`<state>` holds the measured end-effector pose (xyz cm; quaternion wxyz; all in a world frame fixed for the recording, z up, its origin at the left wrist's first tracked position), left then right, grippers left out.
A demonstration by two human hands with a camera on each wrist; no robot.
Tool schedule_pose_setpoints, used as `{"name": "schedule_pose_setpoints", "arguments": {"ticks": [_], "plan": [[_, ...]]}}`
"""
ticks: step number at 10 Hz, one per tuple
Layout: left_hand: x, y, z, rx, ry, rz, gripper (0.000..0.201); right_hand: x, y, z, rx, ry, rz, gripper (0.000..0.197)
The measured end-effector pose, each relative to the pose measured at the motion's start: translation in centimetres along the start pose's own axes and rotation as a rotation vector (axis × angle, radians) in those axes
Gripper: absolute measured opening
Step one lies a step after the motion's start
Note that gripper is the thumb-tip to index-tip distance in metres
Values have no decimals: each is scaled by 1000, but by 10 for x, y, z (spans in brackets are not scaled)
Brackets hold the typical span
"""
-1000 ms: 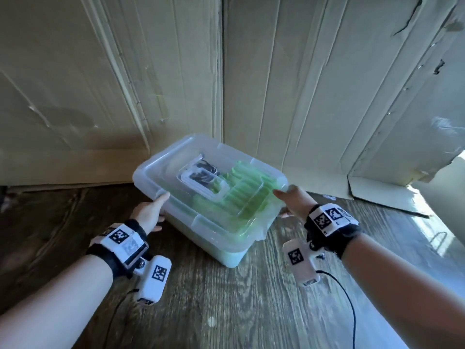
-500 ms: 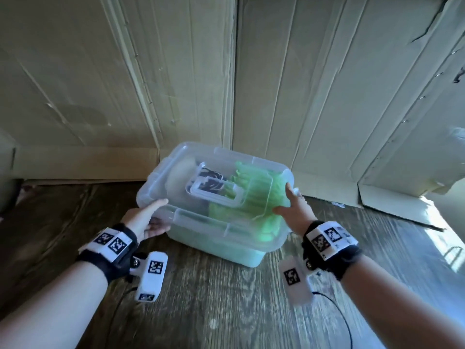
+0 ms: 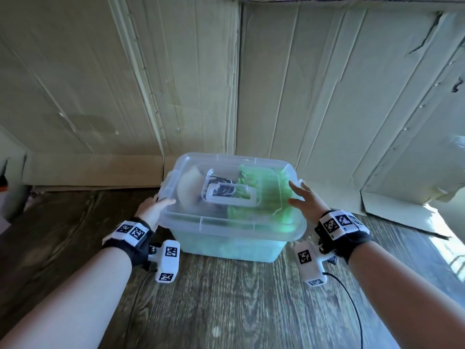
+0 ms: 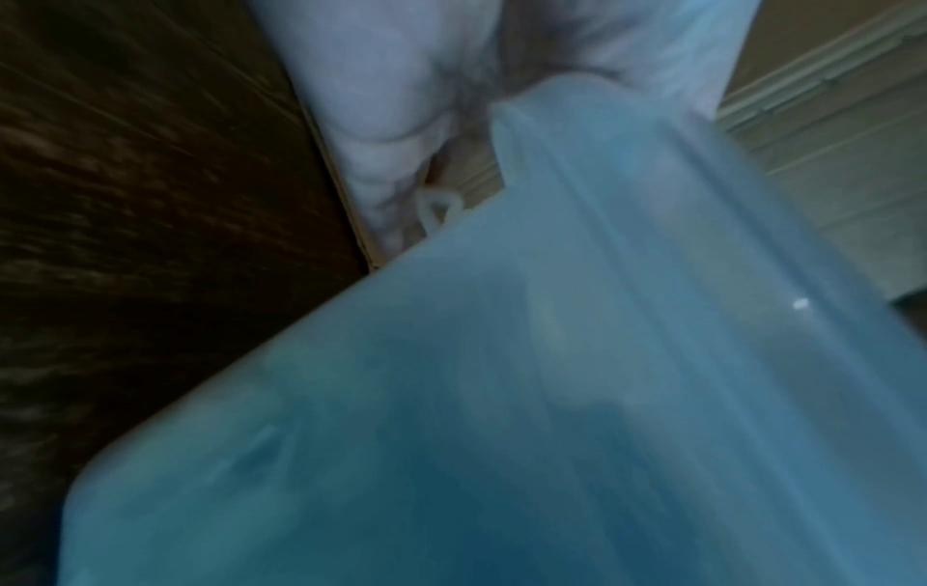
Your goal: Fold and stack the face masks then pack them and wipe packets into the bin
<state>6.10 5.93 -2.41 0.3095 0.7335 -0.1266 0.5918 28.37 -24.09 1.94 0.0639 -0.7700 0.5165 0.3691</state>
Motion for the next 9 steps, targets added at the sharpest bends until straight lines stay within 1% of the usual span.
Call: {"name": "schedule_pose_setpoints", "arguments": {"ticks": [1, 2, 3, 5, 6, 7, 8, 9], "plan": [[8, 3, -6, 61, -132, 140, 80, 1, -4, -1, 19, -18, -2, 60], [16, 7, -6, 6, -269, 227, 75, 1, -7, 0, 22, 14, -4, 60], [24, 7, -6, -8, -382, 276, 70, 1, -7, 2, 27, 5, -3, 59], [28, 10, -6, -34, -460, 272, 63, 3, -7, 3, 29, -19, 5, 59], [32, 10, -6, -50, -504, 322, 58, 0, -7, 2, 28, -23, 1, 59], [33, 5, -6, -149, -606, 342, 54, 2, -7, 5, 48, -28, 6, 58], [3, -14, -45, -140, -762, 168, 61, -3, -3, 2, 60, 3, 4, 56], [-59, -30, -141, 64, -942, -21, 67, 2, 6, 3, 81, 132, 21, 57]]}}
Point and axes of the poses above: each hand's wrist, its own y-axis away from the middle knuckle, its own z-axis out of the palm, x = y × z, the point moved 4 cm from there along -y, towards the middle knuckle, and after that the axes turned 7 degrees about z, right-handed, at the moved point
